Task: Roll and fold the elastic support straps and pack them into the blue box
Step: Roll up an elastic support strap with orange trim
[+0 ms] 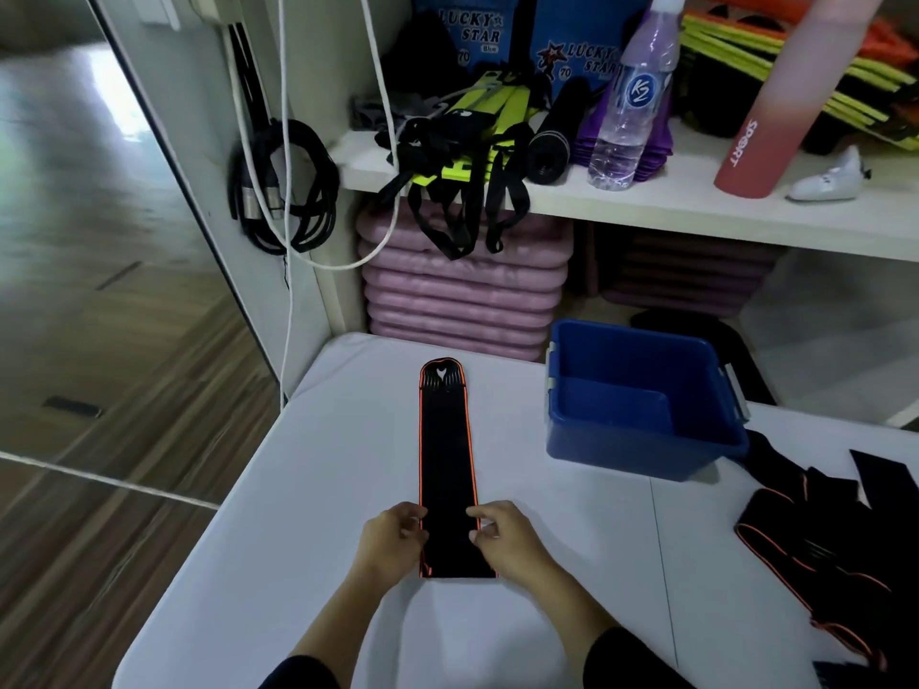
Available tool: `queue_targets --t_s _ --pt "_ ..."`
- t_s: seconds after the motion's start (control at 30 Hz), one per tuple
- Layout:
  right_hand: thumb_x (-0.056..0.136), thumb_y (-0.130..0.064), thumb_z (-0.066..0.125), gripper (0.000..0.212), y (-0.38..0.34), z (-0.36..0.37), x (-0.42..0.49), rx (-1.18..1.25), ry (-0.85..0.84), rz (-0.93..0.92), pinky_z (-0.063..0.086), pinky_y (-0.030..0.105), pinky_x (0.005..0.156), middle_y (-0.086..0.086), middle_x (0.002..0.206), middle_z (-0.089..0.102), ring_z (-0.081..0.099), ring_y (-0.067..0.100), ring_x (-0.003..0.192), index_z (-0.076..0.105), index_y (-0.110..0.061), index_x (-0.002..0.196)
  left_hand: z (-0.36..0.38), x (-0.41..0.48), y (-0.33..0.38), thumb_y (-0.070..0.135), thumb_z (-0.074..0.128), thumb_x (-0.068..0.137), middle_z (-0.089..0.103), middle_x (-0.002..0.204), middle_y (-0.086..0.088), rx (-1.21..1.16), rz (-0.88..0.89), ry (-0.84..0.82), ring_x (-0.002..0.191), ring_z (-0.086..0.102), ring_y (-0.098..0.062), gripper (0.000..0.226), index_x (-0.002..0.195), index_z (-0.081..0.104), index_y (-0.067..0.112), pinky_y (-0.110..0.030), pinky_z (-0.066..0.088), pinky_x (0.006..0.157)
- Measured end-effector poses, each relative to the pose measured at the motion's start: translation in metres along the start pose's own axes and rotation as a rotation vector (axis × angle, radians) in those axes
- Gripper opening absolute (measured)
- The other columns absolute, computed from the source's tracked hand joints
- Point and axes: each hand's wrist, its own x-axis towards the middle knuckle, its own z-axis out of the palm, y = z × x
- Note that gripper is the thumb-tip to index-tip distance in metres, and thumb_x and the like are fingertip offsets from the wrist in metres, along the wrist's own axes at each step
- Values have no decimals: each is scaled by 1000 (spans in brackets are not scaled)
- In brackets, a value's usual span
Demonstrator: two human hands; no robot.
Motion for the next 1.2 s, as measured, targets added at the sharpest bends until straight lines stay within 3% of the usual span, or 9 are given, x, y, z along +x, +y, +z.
queue_targets --t_s 0.13,0.23,0.37,0.53,0.63,0.8,0.9,1.07,1.2 --pt "88 -27 62 24 1 -11 -13 36 -118 -71 40 5 81 -9 113 55 55 5 104 66 -24 111 -6 -15 2 16 63 84 66 76 4 -6 150 -39 62 55 0 11 85 68 27 -4 41 61" --pt "80 -34 67 30 3 -14 -20 -39 -269 -65 44 18 96 -13 113 61 57 4 107 67 -30 110 -6 -23 -2 22 66 82 69 78 6 12 180 -153 65 57 6 8 79 70 29 -4 41 63" --pt "83 -24 65 35 2 -11 -23 -145 -281 -148 40 14 91 -9 122 59 55 5 103 64 -25 119 -5 -25 -11 38 71 75 63 92 18 183 257 -190 84 55 2 12 86 66 41 -4 37 70" --pt "87 -15 60 33 -1 -4 -26 -135 -173 -208 34 0 79 -8 121 60 51 -2 97 63 -22 120 -4 -27 -12 26 62 84 59 97 22 204 362 -147 88 52 10 23 106 69 28 0 36 74" --pt "86 -18 62 30 0 0 -25 -147 -168 -212 34 5 77 -13 110 58 50 -6 88 63 -30 113 -2 -26 -15 23 62 84 59 98 21 203 363 -144 88 52 8 25 108 67 25 -2 36 75" --pt "80 -25 66 35 12 9 -21 -184 -152 -203 41 20 96 -11 117 55 50 4 108 52 -55 91 4 -25 -18 25 66 79 54 89 26 222 387 -144 80 49 10 27 106 66 23 -12 43 78" --pt "80 -22 67 36 12 9 -22 -186 -133 -197 41 22 100 -10 119 55 49 4 111 57 -47 103 5 -22 -21 35 77 65 55 91 20 242 381 -167 83 50 1 40 101 65 26 -11 40 75" --pt "71 -12 72 54 18 7 -23 -242 -145 -211 38 22 102 -9 121 49 43 5 114 57 -32 119 13 -18 -22 1 53 72 59 96 4 385 441 -79 82 47 -10 35 101 66 15 -10 38 68" --pt "81 -6 56 40 18 9 -23 -187 -77 -248 42 17 84 -2 112 60 53 7 98 59 -32 110 13 -19 -24 4 45 73 60 90 3 342 413 -78 83 51 -13 37 102 65 16 -7 34 64"
